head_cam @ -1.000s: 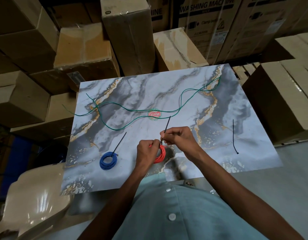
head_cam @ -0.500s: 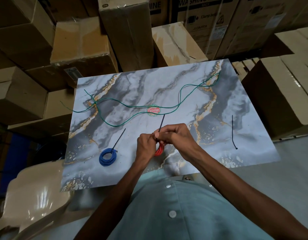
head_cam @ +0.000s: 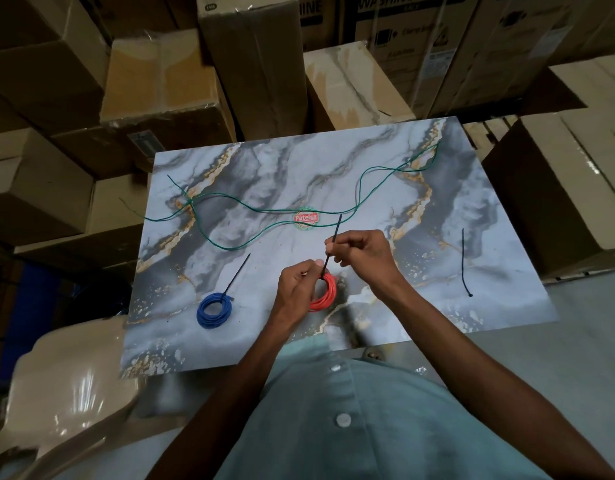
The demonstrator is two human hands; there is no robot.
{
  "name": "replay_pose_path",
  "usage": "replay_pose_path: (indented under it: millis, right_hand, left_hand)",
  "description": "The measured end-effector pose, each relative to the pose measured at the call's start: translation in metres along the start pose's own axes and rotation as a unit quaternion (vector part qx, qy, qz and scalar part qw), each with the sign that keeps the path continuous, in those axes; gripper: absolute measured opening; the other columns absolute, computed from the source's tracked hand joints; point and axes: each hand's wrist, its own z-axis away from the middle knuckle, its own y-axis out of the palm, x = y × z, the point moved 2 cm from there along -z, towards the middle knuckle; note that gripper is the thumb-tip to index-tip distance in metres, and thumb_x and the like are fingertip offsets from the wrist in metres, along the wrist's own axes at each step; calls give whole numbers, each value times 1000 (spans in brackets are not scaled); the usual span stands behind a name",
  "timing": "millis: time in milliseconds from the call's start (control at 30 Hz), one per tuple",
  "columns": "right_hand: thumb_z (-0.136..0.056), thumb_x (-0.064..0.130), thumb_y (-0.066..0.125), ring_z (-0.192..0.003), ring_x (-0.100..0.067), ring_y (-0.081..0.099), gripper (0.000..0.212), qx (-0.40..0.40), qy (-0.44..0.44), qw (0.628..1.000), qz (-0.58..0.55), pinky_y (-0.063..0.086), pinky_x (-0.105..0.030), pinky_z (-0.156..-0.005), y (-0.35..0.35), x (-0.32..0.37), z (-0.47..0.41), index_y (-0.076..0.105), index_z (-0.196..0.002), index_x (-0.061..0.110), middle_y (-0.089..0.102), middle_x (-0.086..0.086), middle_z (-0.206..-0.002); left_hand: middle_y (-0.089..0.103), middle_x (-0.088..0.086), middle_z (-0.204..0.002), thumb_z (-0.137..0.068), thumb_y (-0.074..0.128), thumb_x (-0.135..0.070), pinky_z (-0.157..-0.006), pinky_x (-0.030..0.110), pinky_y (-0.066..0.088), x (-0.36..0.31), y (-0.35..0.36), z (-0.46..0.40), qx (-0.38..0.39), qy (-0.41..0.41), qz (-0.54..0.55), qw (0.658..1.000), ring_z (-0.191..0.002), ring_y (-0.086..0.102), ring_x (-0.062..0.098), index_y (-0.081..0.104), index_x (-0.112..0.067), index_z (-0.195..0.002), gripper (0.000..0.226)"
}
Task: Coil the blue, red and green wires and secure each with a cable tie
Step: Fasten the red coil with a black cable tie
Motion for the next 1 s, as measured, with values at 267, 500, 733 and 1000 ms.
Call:
replay_pose_path:
  millis: [267, 500, 733, 1000]
  right_hand:
    - [-84, 0, 78, -59, -11, 66, 9, -31, 3, 1000, 3, 54, -25, -59, 4, -10, 0, 82, -89, 6, 78, -8, -76]
    - [-90, 6, 76, -76, -16, 69, 11, 117, 78, 989, -51, 60, -26, -75, 8, -6, 5, 80, -99, 2, 77, -21, -96]
    - [-90, -2, 71, -78, -20, 72, 12, 100, 88, 990, -40, 59, -27, -73, 7, -6, 4, 79, -98, -3, 77, -23, -92]
    - [-92, 1, 68, -79, -20, 73, 13, 38, 90, 991, -88, 60, -29, -74, 15, -15, 4, 80, -98, -2, 78, -19, -88]
  left_hand:
    - [55, -5, -57, -93, 57, -23, -63, 30, 40, 3, 4, 5, 24, 10, -18, 999, -58, 49, 13, 65, -11, -64, 32]
    - [70, -5, -66, -82, 55, -18, -68, 16, 46, 3, 2, 9, -4, -15, -5, 1000, -67, 63, 5, 74, -2, -72, 26]
    - [62, 16, -64, -94, 65, -16, -62, 18, 43, 6, -3, 9, -46, -29, -23, 998, -58, 53, 6, 72, 2, -73, 28]
    - [55, 7, -56, -86, 64, -34, -61, 32, 42, 11, -2, 1, -43, -6, -62, 997, -56, 50, 9, 65, -5, -63, 37]
